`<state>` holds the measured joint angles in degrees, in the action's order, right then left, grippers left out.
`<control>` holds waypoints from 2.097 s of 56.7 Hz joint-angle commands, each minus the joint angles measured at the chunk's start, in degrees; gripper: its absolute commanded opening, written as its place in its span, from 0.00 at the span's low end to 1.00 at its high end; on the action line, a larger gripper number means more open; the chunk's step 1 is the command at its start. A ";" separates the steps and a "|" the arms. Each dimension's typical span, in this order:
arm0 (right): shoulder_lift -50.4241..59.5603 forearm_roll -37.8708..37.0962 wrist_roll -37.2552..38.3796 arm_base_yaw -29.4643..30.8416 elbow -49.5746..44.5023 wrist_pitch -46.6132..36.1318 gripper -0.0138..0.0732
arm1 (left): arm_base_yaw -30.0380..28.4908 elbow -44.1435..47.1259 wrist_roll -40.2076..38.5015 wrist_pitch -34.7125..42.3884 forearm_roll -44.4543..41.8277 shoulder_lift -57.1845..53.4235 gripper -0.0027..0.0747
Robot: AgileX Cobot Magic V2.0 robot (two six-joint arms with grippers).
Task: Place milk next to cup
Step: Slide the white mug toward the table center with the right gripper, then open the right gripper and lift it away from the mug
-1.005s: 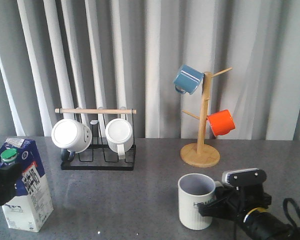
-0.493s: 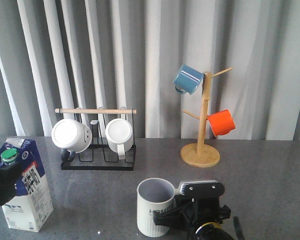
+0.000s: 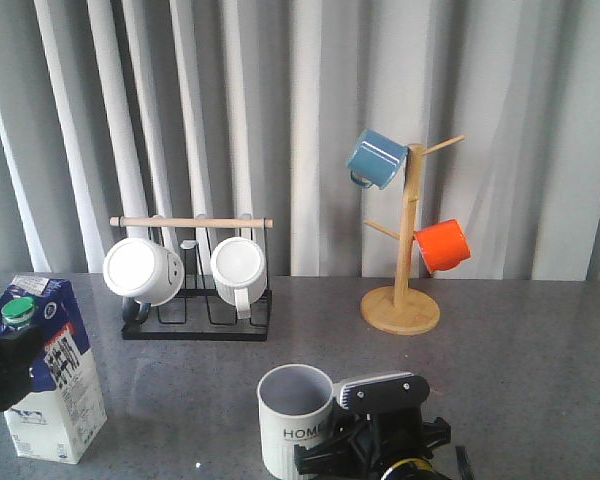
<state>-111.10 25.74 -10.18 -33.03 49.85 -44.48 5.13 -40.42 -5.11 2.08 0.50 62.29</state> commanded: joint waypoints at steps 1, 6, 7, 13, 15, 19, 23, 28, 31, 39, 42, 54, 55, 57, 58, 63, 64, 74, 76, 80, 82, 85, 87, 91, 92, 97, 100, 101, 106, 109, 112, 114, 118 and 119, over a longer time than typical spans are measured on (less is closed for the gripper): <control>5.22 -2.85 0.19 0.01 -2.03 -4.36 0.52 | 0.31 -2.00 -0.52 4.41 0.44 -0.82 0.79; 7.96 -5.38 0.24 0.19 -5.49 -4.29 0.52 | 0.31 -2.00 -0.52 4.41 0.44 -0.82 0.79; 8.45 -5.85 0.24 0.19 -6.09 -4.29 0.52 | 0.31 -2.00 -0.52 4.41 0.44 -0.82 0.79; 12.69 -9.62 0.41 1.87 -9.99 -3.00 0.52 | 0.31 -2.00 -0.52 4.41 0.44 -0.82 0.79; 13.90 -11.24 0.41 2.71 -10.70 -2.30 0.52 | 0.31 -2.00 -0.52 4.41 0.44 -0.82 0.79; 17.13 -14.80 0.07 5.40 -11.90 0.24 0.52 | 0.31 -2.00 -0.52 4.41 0.44 -0.82 0.79; 20.55 -18.23 0.20 8.68 -12.09 4.31 0.52 | 0.31 -2.00 -0.52 4.41 0.44 -0.82 0.79; 25.87 -22.61 1.63 12.41 -12.09 8.26 0.52 | 0.31 -2.00 -0.52 4.41 0.44 -0.82 0.79; 29.02 -25.27 2.24 14.80 -12.09 9.62 0.52 | 0.31 -2.00 -0.52 4.41 0.44 -0.82 0.79; 37.93 -29.59 4.97 21.25 -11.82 11.88 0.52 | 0.31 -2.00 -0.52 4.41 0.44 -0.82 0.79; 41.16 -30.97 6.98 23.58 -11.30 14.20 0.52 | 0.31 -2.00 -0.52 4.41 0.44 -0.82 0.79; 55.92 -33.99 13.91 27.51 -9.23 25.36 0.45 | 0.31 -2.00 -0.52 4.41 0.44 -0.82 0.79; 56.92 -34.13 13.71 27.51 -9.23 25.80 0.43 | 0.31 -2.00 -0.52 4.41 0.44 -0.82 0.79; 58.31 -34.38 13.50 27.51 -9.23 26.57 0.39 | 0.31 -2.00 -0.52 4.41 0.44 -0.82 0.79; 58.77 -34.53 13.50 27.51 -9.23 26.99 0.37 | 0.31 -2.00 -0.52 4.41 0.44 -0.82 0.79; 60.66 -34.71 13.85 27.51 -9.23 30.21 0.22 | 0.31 -2.00 -0.52 4.41 0.44 -0.82 0.79; 60.80 -34.46 13.99 27.51 -9.23 30.80 0.18 | 0.31 -2.00 -0.52 4.41 0.44 -0.82 0.79; 61.10 -33.46 13.72 27.51 -9.23 31.83 0.15 | 0.31 -2.00 -0.52 4.41 0.44 -0.82 0.79; 61.10 -33.46 13.72 27.51 -9.23 31.69 0.15 | 0.31 -2.00 -0.52 4.41 0.44 -0.82 0.79; 61.10 -33.46 13.72 27.51 -9.23 32.28 0.15 | 0.31 -2.00 -0.52 4.41 0.44 -0.82 0.79; 61.10 -33.46 13.72 27.51 -9.23 32.30 0.15 | 0.31 -2.00 -0.52 4.41 0.44 -0.82 0.79; 61.10 -33.46 13.72 27.51 -9.23 32.17 0.15 | 0.31 -2.00 -0.52 4.41 0.44 -0.82 0.79; 61.10 -33.46 13.72 27.51 -9.23 32.17 0.15 | 0.31 -2.00 -0.52 4.41 0.44 -0.82 0.79; 61.10 -33.46 13.72 27.51 -9.23 32.17 0.15 | 0.31 -2.00 -0.52 4.41 0.44 -0.82 0.79; 61.10 -33.46 13.72 27.51 -9.23 32.17 0.15 | 0.31 -2.00 -0.52 4.41 0.44 -0.82 0.79; 61.10 -33.46 13.72 27.51 -9.23 32.17 0.15 | 0.31 -2.00 -0.52 4.41 0.44 -0.82 0.79; 61.10 -33.46 13.72 27.51 -9.23 32.17 0.15 | 0.31 -2.00 -0.52 4.41 0.44 -0.82 0.79; 61.10 -33.46 13.72 27.51 -9.23 32.17 0.15 | 0.31 -2.00 -0.52 4.41 0.44 -0.82 0.79; 61.10 -33.46 13.72 27.51 -9.23 32.17 0.15 | 0.31 -2.00 -0.52 4.47 0.44 -0.82 0.79; 61.10 -33.46 13.72 27.51 -9.23 32.17 0.15 | 0.31 -2.00 -0.52 4.66 0.44 -0.82 0.79; 61.10 -33.46 13.72 27.51 -9.23 32.17 0.15 | 0.31 -2.00 -0.44 4.54 0.44 -0.82 0.79; 61.10 -33.46 13.72 27.51 -9.23 32.17 0.15 | 0.31 -2.00 -0.44 4.48 0.44 -0.82 0.79; 61.10 -33.46 13.72 27.51 -9.23 32.17 0.15 | 0.31 -2.00 -0.44 4.48 0.44 -0.82 0.79; 61.10 -33.46 13.72 27.51 -9.23 32.23 0.15 | 0.31 -2.00 -0.44 4.55 0.44 -0.82 0.79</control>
<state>-50.46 -7.71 3.58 -5.93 38.85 -8.34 5.13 -40.42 -5.11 2.08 0.50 62.29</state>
